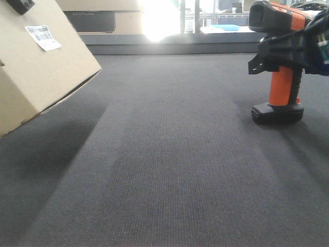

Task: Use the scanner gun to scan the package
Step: 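Lower the scanner gun back onto the belt and release it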

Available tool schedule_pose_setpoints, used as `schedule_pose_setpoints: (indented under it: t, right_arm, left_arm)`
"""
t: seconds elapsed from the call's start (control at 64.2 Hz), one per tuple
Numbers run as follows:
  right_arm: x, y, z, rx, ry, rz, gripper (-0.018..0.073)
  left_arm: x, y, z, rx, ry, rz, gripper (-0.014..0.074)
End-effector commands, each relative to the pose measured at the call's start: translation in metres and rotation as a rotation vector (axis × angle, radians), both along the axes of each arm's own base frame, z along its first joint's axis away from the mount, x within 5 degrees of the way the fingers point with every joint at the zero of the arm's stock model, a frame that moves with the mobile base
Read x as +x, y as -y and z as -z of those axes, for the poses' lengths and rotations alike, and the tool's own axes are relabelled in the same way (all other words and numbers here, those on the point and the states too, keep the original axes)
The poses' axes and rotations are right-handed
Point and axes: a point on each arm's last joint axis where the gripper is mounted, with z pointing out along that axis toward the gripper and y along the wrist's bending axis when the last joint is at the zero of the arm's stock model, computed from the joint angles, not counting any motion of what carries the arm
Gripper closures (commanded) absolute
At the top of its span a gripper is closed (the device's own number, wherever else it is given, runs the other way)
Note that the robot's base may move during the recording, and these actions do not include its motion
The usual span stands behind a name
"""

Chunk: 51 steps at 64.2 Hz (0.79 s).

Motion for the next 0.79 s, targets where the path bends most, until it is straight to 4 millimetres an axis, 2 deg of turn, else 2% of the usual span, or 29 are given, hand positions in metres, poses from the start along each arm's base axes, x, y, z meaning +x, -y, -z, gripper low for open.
schedule_pose_setpoints:
  t: [0.0, 0.265, 0.358, 0.545, 0.639, 0.779]
  right_arm:
    - [-0.007, 0.001, -0.01, 0.009, -0.008, -0.005, 0.0]
    - [-0.034, 0.002, -0.034, 0.028, -0.026, -0.038, 0.0]
    - [-0.047, 0.003, -0.042, 0.034, -0.032, -0.052, 0.0]
    - [-0.075, 0.007, -0.061, 0.044, 0.025, -0.069, 0.0022]
    - [-0.09, 0.009, -0.076, 0.042, 0.083, -0.08, 0.0138]
    - [-0.109, 0.012, -0.094, 0.04, 0.172, -0.088, 0.0463]
  left_arm:
    - [-0.001, -0.001, -0.005, 0.0, 0.042, -0.016, 0.0708]
    - [0.007, -0.011, -0.024, 0.125, 0.124, -0.041, 0.0708]
    - [0.01, -0.017, -0.03, 0.226, 0.142, -0.072, 0.0708]
    - [0.02, -0.013, -0.024, 0.403, 0.138, -0.071, 0.0708]
    - [0.028, -0.003, -0.015, 0.441, 0.132, -0.041, 0.0708]
    - [0.04, 0.004, 0.0, 0.43, 0.102, -0.052, 0.0708]
